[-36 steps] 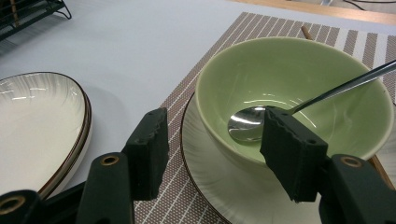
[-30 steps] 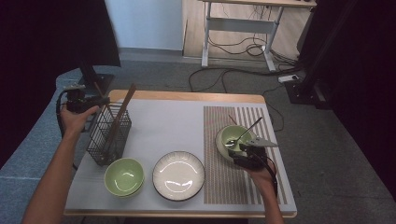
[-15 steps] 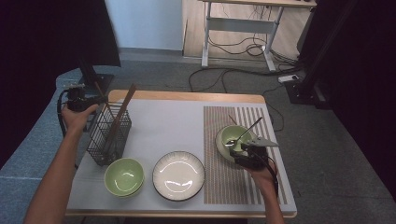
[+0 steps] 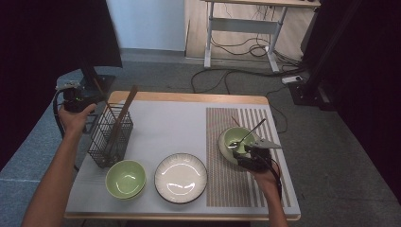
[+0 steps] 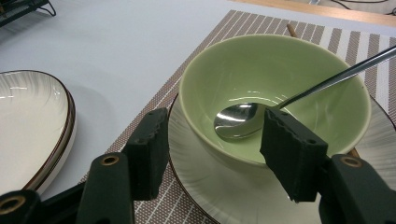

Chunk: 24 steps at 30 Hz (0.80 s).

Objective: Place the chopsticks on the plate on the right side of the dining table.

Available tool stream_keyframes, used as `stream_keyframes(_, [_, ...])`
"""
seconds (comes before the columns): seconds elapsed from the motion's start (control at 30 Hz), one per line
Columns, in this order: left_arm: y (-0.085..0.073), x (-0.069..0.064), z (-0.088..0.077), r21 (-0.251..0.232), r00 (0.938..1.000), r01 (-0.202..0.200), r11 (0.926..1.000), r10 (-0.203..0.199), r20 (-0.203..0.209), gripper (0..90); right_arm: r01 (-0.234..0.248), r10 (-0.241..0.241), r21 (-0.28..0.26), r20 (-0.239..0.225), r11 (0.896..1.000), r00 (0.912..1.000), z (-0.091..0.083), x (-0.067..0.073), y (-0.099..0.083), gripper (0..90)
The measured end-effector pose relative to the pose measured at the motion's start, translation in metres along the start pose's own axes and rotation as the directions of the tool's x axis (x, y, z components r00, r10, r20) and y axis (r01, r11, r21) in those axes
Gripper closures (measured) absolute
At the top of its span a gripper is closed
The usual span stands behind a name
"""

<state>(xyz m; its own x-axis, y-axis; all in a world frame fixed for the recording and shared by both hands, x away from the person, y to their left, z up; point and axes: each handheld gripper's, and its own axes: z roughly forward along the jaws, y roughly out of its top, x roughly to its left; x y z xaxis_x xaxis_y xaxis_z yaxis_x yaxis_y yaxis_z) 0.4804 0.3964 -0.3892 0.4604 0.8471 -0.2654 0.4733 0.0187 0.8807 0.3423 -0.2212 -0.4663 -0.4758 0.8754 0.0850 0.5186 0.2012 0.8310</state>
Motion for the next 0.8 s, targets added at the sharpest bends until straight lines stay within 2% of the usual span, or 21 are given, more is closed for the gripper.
stream_keyframes(0.23, [0.002, -0.004, -0.01, -0.049, 0.9995, 0.011, 0.9988, -0.009, 0.032, 84.6, 0.003, -0.003, 0.002, 0.005, 1.0, 1.0, 0.0, 0.001, 0.0, 41.8])
stream_keyframes(0.3, [0.004, -0.007, -0.014, -0.051, 0.9995, -0.014, 0.9986, 0.015, 0.027, 84.8, 0.001, -0.001, 0.001, 0.007, 1.0, 1.0, 0.0, 0.0, 0.0, 41.8])
stream_keyframes(0.5, [0.008, -0.013, -0.02, -0.066, 0.999, -0.033, 0.9972, 0.035, 0.026, 84.9, 0.0, 0.0, -0.001, 0.009, 1.0, 1.0, 0.0, -0.001, 0.0, 41.8])
stream_keyframes(0.8, [0.015, -0.028, -0.037, -0.103, 0.9969, -0.076, 0.9918, 0.077, 0.014, 84.8, 0.005, -0.005, -0.003, 0.01, 1.0, 0.9999, 0.0, 0.0, 0.001, 41.8])
